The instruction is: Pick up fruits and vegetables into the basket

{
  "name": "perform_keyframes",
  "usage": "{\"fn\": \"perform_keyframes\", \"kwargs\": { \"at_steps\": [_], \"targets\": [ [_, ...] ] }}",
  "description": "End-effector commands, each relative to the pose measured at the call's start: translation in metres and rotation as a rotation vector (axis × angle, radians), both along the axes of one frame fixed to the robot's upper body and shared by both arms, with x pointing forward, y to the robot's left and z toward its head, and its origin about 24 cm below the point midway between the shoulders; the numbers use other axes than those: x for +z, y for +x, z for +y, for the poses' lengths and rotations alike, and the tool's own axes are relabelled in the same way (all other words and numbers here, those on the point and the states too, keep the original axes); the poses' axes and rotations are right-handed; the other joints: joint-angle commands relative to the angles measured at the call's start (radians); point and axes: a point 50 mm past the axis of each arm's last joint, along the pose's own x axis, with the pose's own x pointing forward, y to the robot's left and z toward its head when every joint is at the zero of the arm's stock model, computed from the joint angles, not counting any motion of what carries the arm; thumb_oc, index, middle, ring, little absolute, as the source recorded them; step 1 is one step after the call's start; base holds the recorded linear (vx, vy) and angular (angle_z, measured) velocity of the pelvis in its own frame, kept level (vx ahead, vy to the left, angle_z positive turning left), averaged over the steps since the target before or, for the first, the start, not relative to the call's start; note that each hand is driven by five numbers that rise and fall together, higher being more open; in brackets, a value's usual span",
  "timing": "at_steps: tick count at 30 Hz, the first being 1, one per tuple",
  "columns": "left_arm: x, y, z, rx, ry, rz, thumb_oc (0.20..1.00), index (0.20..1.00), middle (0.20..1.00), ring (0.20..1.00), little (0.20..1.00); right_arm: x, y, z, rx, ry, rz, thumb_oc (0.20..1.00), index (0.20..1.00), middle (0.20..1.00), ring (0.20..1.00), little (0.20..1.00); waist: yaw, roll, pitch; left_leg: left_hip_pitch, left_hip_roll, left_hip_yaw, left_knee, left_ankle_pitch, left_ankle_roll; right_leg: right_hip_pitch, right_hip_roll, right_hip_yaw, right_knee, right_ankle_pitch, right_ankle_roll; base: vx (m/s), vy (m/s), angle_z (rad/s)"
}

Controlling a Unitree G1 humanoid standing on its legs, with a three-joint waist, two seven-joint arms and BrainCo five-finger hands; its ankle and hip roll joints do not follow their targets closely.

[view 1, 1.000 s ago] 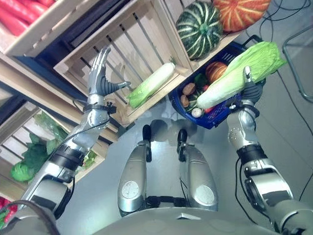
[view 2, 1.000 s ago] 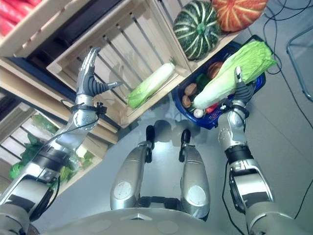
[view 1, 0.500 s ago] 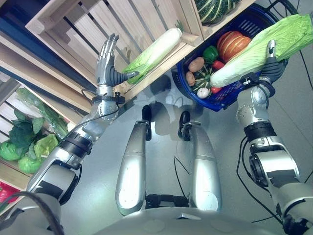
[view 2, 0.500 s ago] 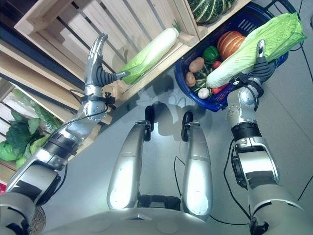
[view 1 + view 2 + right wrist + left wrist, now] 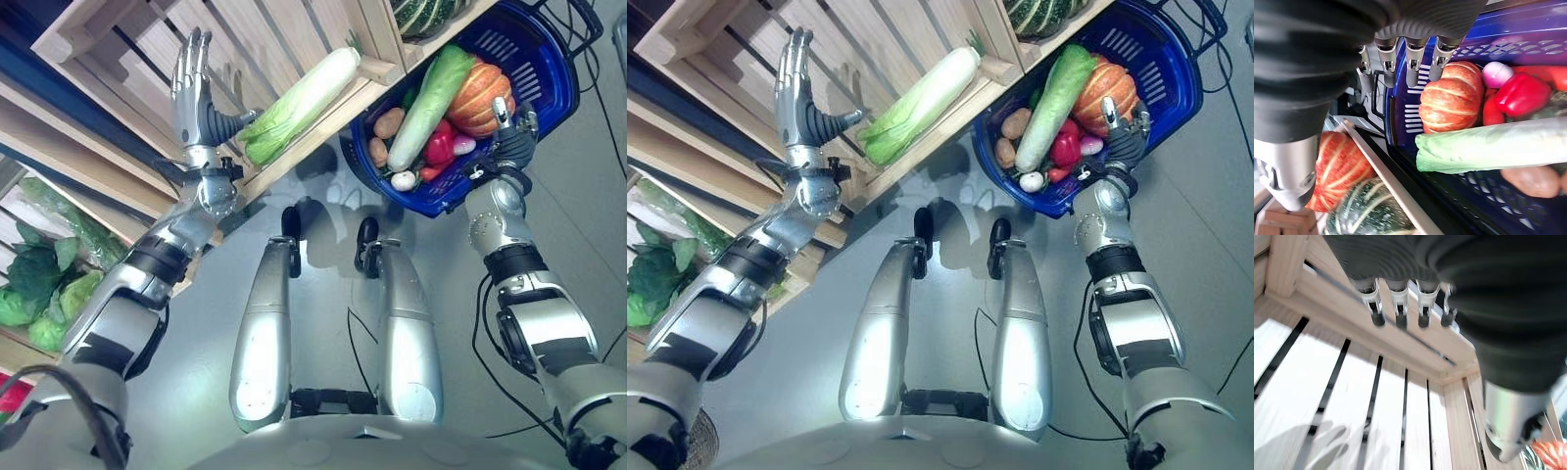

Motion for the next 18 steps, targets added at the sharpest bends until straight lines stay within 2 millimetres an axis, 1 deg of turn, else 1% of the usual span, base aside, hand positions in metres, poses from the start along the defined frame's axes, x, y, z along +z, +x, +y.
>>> {"fn": "perform_keyframes", "kwargs": {
  "at_steps": [1, 3, 6, 7, 8, 11, 13, 18],
  "targets": [
    [0.001, 0.007, -0.007, 0.040, -0.003, -0.040, 1.000, 1.000, 1.000, 1.000, 1.000, 0.009, 0.005, 0.015, 0.079, -0.025, -0.042, 1.000, 1.000, 1.000, 1.000, 1.000, -0.021, -0.034, -0.041, 0.006, -0.046, 0.095, 0.053, -0.117, 0.026, 0.026, 0.009, -0.006, -0.011, 0.047, 0.066, 0.04, 0.007, -0.19],
    [-0.002, 0.011, -0.003, 0.068, 0.001, -0.017, 1.000, 1.000, 1.000, 1.000, 1.000, 0.008, 0.005, 0.021, 0.100, -0.045, -0.035, 1.000, 1.000, 1.000, 1.000, 1.000, -0.028, -0.039, -0.041, 0.000, -0.040, 0.100, 0.059, -0.122, 0.028, 0.019, 0.013, -0.002, -0.004, 0.042, 0.067, 0.03, 0.012, -0.17],
    [-0.004, 0.018, 0.004, 0.139, 0.007, 0.024, 1.000, 1.000, 1.000, 1.000, 1.000, 0.014, 0.004, 0.033, 0.149, -0.108, -0.068, 1.000, 1.000, 1.000, 1.000, 1.000, -0.046, -0.048, -0.041, -0.028, -0.027, 0.106, 0.064, -0.118, 0.031, -0.018, 0.021, 0.009, 0.009, 0.043, 0.068, 0.01, 0.031, -0.10],
    [-0.004, 0.018, 0.004, 0.142, 0.005, 0.027, 1.000, 1.000, 1.000, 1.000, 1.000, 0.014, 0.004, 0.033, 0.150, -0.108, -0.070, 1.000, 1.000, 1.000, 1.000, 1.000, -0.046, -0.049, -0.041, -0.030, -0.027, 0.107, 0.064, -0.118, 0.031, -0.020, 0.021, 0.010, 0.011, 0.043, 0.068, -0.01, 0.068, -0.18],
    [-0.006, 0.021, 0.010, 0.186, -0.023, 0.043, 1.000, 1.000, 1.000, 1.000, 1.000, 0.020, 0.002, 0.044, 0.187, -0.125, -0.109, 1.000, 1.000, 1.000, 1.000, 1.000, -0.057, -0.053, -0.041, -0.047, -0.021, 0.111, 0.062, -0.116, 0.033, -0.044, 0.026, 0.015, 0.019, 0.042, 0.069, -0.01, 0.069, -0.26],
    [-0.005, 0.022, 0.017, 0.235, -0.041, 0.058, 1.000, 1.000, 1.000, 1.000, 1.000, 0.023, -0.004, 0.058, 0.235, -0.139, -0.174, 1.000, 1.000, 1.000, 1.000, 1.000, -0.073, -0.063, -0.041, -0.072, -0.014, 0.115, 0.061, -0.115, 0.031, -0.073, 0.035, 0.025, 0.023, 0.044, 0.073, -0.01, 0.068, -0.22],
    [-0.009, 0.022, 0.024, 0.283, -0.069, 0.075, 1.000, 1.000, 1.000, 1.000, 1.000, 0.022, -0.014, 0.069, 0.284, -0.121, -0.223, 1.000, 1.000, 1.000, 1.000, 1.000, -0.089, -0.068, -0.041, -0.093, -0.010, 0.121, 0.053, -0.112, 0.030, -0.098, 0.045, 0.035, 0.021, 0.046, 0.077, -0.01, 0.088, -0.20],
    [-0.016, 0.020, 0.039, 0.360, -0.121, 0.104, 1.000, 1.000, 1.000, 1.000, 1.000, 0.012, -0.033, 0.084, 0.375, -0.071, -0.284, 1.000, 1.000, 1.000, 1.000, 1.000, -0.117, -0.074, -0.041, -0.138, -0.003, 0.129, 0.048, -0.109, 0.027, -0.148, 0.059, 0.055, 0.022, 0.046, 0.081, -0.02, 0.072, -0.15]
  ]
}}
